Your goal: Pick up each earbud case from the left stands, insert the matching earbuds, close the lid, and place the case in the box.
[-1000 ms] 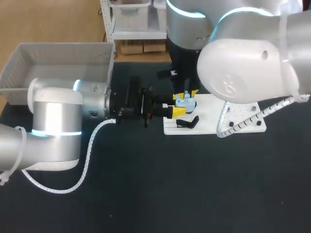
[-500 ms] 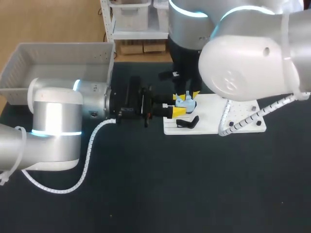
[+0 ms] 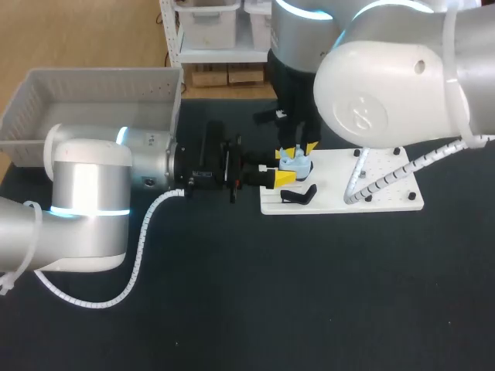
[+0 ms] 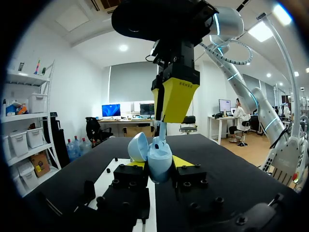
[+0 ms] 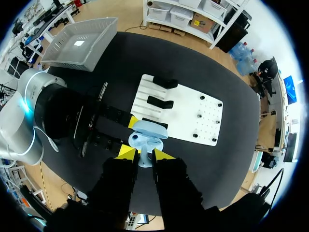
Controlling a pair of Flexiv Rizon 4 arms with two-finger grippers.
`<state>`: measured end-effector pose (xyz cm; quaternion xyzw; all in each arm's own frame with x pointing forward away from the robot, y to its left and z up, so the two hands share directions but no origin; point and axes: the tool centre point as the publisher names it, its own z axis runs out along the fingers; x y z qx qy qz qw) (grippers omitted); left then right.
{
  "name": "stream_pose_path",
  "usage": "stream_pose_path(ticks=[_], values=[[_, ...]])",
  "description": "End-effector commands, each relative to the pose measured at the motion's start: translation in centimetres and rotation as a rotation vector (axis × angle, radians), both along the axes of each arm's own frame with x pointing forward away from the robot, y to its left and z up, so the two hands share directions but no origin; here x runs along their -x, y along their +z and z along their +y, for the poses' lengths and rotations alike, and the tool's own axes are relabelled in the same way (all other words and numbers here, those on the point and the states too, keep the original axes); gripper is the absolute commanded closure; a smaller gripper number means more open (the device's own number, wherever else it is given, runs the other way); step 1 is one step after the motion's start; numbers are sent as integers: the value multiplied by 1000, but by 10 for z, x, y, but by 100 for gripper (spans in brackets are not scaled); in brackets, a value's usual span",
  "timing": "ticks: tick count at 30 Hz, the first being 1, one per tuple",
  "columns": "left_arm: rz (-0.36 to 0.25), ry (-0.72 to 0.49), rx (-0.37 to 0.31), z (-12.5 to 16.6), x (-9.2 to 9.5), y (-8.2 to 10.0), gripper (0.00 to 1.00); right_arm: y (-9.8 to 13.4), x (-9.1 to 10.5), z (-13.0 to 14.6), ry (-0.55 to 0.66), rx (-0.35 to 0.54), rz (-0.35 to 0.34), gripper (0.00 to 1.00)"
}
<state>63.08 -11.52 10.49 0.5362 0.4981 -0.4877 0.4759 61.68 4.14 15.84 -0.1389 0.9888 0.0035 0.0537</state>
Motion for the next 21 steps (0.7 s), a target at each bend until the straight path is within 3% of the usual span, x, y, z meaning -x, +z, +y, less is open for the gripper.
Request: stream_pose_path(ticks=[1,21], values=[[-4,7,3,0,2,-1,100,0,-1,4,4,7,17,100],[-4,7,3,0,2,-1,100,-4,-5,10,18,8,65,100]])
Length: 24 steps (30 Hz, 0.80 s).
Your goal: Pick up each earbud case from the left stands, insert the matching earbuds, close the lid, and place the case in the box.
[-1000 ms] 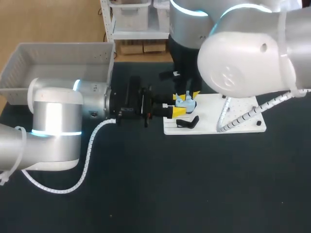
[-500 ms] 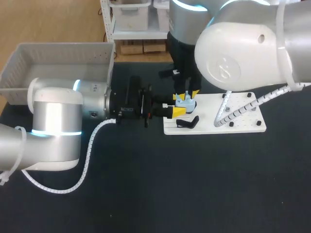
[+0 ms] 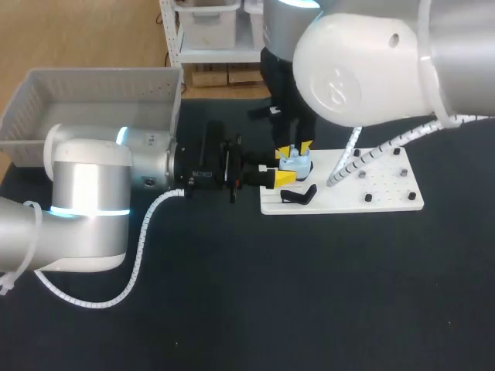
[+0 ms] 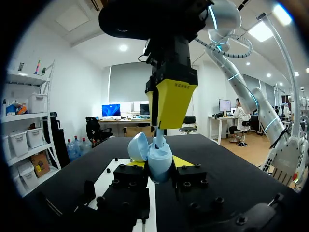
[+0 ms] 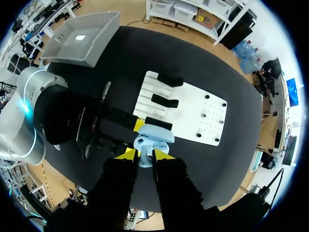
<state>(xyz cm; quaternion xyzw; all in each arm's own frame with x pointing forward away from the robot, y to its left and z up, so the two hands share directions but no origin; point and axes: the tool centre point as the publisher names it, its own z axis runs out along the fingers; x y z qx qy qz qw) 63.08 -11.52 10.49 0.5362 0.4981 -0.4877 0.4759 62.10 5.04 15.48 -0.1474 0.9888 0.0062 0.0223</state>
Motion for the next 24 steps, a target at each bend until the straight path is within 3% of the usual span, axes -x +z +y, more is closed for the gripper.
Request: stream_pose_path(ticks=[1,24], values=[[-4,7,3,0,2,-1,100,0,-1,1,2,4,2,100],[-4,7,3,0,2,-1,100,-8,-2,5,10,3,21,100]])
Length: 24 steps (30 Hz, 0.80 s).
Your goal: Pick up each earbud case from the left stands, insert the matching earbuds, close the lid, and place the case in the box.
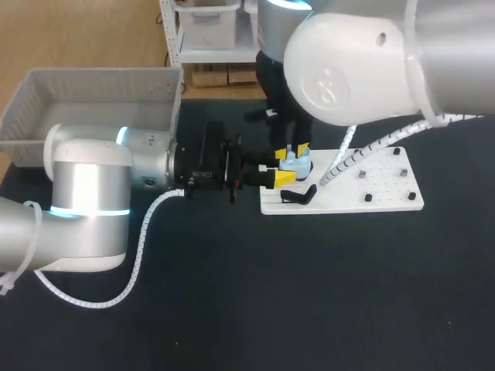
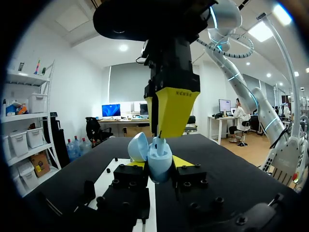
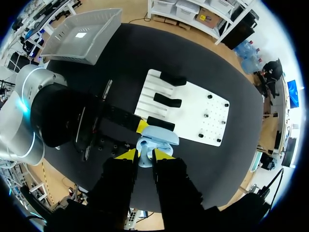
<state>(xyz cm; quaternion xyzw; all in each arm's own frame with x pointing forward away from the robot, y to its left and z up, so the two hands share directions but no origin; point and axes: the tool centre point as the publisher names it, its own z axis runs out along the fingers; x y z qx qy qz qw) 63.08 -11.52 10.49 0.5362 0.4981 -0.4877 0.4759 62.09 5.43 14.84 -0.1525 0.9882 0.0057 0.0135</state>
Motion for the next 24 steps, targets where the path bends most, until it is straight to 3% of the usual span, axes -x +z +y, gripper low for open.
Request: stream_pose_path(ticks=[1,24], values=[[-4,7,3,0,2,-1,100,-2,-2,2,0,0,3,100],[-4,7,3,0,2,-1,100,-11,-9,2,4,-15,34,100]])
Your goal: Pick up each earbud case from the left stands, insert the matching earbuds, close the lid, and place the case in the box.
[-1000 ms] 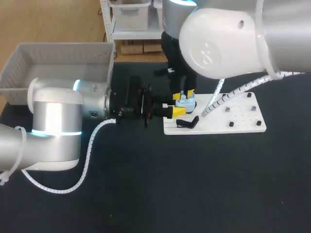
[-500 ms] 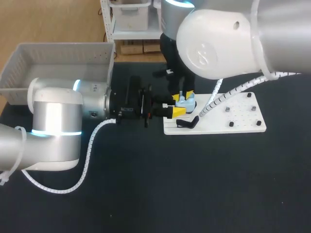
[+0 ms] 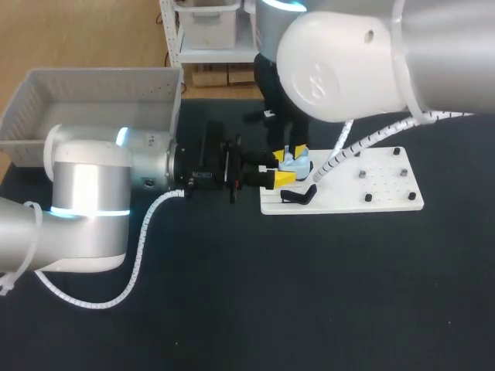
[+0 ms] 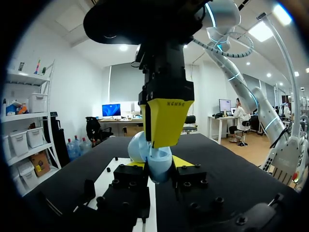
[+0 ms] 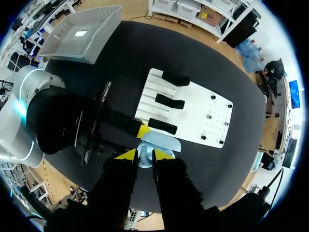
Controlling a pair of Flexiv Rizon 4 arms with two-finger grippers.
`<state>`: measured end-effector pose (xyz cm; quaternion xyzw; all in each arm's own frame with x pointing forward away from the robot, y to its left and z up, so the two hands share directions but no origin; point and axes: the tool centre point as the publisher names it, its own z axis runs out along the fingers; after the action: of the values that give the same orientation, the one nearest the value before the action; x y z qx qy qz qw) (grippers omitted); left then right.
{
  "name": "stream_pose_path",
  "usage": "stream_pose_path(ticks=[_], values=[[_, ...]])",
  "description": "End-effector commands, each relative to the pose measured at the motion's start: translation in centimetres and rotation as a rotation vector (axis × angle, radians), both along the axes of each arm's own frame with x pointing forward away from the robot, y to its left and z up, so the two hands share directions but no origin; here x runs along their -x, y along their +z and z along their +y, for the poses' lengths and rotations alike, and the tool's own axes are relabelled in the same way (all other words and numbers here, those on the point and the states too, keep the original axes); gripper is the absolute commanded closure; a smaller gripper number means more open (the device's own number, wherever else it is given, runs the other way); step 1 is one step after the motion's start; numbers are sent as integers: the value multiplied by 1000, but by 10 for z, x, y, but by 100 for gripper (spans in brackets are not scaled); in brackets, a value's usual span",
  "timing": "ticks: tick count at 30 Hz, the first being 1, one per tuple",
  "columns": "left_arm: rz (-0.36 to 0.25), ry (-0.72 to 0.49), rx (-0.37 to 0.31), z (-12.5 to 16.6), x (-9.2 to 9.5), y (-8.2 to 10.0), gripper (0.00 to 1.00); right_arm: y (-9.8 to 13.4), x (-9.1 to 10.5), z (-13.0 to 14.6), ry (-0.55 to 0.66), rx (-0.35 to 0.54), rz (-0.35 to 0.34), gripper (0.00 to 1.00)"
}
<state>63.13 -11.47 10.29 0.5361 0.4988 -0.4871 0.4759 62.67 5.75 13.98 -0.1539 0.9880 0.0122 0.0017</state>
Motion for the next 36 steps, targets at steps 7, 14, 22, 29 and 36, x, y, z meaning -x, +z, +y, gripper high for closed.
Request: stream_pose_path(ticks=[7,14,22,29,36], values=[[-4,6,4,-1,2,1,100,-3,-7,-6,9,-22,42,100],[-4,6,4,-1,2,1,100,-3,-9,-7,26,-9,57,100],[-4,6,4,-1,2,1,100,-1,-9,-4,86,9,47,100],[-4,6,4,-1,2,1,100,0,-2,1,167,45,10,100],[-4,6,4,-1,2,1,100,1,2,3,205,75,-14,100]])
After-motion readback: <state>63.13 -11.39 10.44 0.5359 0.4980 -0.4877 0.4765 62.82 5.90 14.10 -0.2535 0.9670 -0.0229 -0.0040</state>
